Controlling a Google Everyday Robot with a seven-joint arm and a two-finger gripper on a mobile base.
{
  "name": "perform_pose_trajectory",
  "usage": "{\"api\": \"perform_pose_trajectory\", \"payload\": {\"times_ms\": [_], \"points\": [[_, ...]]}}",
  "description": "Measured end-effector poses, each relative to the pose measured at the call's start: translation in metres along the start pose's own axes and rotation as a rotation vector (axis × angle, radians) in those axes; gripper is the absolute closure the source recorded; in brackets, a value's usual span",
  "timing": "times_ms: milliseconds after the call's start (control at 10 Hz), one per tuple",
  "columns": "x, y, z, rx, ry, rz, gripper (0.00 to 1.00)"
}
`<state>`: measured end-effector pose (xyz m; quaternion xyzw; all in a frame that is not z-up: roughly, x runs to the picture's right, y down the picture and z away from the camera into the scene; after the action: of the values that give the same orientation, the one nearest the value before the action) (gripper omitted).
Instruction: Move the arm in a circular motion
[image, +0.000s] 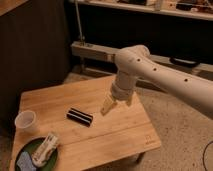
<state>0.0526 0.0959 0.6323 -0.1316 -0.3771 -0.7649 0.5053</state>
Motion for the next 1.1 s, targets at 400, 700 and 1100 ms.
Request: {"api": "perform_pose_trajectory", "payload": {"times_ms": [400, 700, 1100], "points": [[-0.061, -0.065, 0.015, 0.023, -0.025, 0.178, 0.2], [-0.092, -0.12, 0.026, 0.063, -0.015, 0.253, 0.2], [-0.051, -0.187, 0.04, 0.084, -0.02, 0.134, 0.2]]}}
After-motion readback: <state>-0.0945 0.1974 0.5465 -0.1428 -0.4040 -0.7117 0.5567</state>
